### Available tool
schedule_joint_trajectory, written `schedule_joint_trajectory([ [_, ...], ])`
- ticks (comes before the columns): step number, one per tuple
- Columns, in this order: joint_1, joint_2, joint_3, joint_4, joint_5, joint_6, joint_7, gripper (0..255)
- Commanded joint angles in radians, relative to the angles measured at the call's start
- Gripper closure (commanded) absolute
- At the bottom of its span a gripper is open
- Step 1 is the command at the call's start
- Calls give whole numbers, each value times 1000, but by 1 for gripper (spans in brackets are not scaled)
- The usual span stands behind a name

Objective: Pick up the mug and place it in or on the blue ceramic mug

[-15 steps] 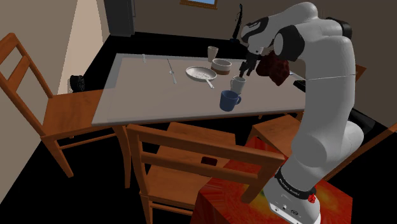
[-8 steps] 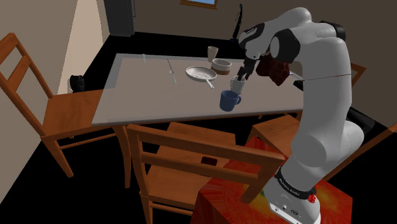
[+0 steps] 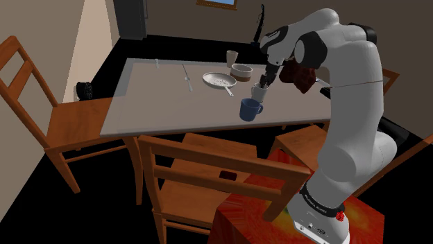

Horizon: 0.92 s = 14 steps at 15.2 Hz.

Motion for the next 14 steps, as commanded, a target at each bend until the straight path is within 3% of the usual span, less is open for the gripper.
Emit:
schedule_joint_trajectory([
  [1, 0, 0, 0, 0, 0, 0, 0, 255],
  [9, 0, 0, 0, 0, 0, 0, 0, 255],
  [14, 1, -22, -8, 34, -14, -53, 13, 255],
])
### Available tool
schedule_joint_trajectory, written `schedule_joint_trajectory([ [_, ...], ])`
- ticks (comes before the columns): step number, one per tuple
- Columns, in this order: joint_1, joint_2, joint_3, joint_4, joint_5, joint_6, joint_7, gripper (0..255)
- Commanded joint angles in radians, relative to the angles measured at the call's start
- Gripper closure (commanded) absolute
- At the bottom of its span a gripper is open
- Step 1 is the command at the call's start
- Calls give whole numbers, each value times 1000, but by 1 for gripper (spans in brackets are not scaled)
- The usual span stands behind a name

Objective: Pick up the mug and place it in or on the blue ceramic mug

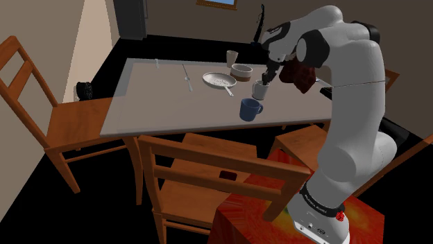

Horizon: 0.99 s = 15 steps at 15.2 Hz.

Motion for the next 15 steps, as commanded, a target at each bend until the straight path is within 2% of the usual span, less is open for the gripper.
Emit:
schedule_joint_trajectory([
  [1, -2, -4, -2, 22, -4, -25, 5, 255],
  [15, -17, -35, -15, 165, -29, -191, 36, 255],
])
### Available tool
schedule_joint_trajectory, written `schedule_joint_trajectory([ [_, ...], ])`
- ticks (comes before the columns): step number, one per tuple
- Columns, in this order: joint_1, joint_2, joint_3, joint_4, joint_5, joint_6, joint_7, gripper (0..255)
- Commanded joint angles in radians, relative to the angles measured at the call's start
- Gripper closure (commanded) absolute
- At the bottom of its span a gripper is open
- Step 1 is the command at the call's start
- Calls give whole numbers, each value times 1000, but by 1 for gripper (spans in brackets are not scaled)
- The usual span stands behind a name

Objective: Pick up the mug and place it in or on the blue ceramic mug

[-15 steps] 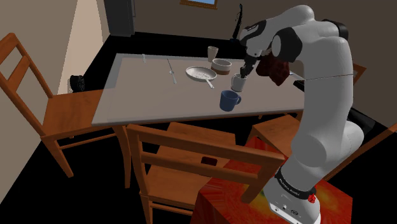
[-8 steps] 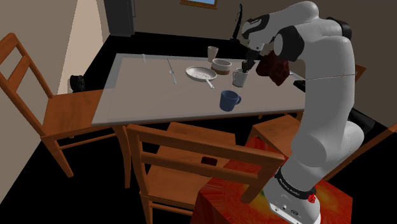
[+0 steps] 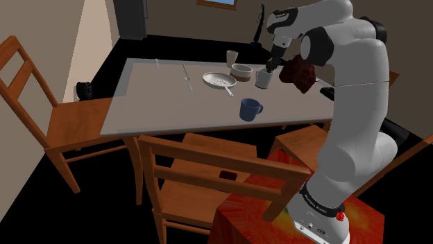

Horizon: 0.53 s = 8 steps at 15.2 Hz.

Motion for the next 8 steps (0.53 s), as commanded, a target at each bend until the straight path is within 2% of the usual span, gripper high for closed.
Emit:
schedule_joint_trajectory([
  [1, -4, -1, -1, 28, -2, -28, 5, 255],
  [8, -24, 6, -2, 135, -3, -125, 19, 255],
])
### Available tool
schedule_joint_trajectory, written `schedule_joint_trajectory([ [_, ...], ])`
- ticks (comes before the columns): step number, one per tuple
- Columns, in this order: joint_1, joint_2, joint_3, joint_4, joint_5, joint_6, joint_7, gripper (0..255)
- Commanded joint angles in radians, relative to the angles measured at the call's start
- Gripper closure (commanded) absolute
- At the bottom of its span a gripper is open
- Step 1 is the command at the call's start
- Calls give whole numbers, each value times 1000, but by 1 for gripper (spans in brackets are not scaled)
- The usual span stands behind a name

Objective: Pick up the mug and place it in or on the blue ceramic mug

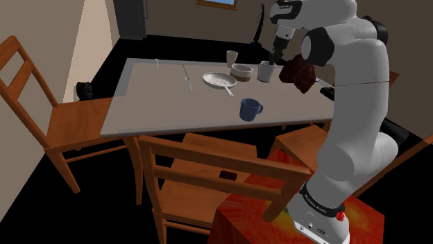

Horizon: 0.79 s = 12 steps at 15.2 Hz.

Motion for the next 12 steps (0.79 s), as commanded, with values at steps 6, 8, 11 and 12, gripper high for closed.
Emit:
schedule_joint_trajectory([
  [6, 14, -37, -5, 22, -15, -55, 21, 255],
  [8, 81, -137, -17, -118, -56, -6, 45, 255],
  [11, 163, -275, -21, -290, -120, 49, 99, 255],
  [12, 187, -319, -19, -340, -141, 64, 120, 255],
])
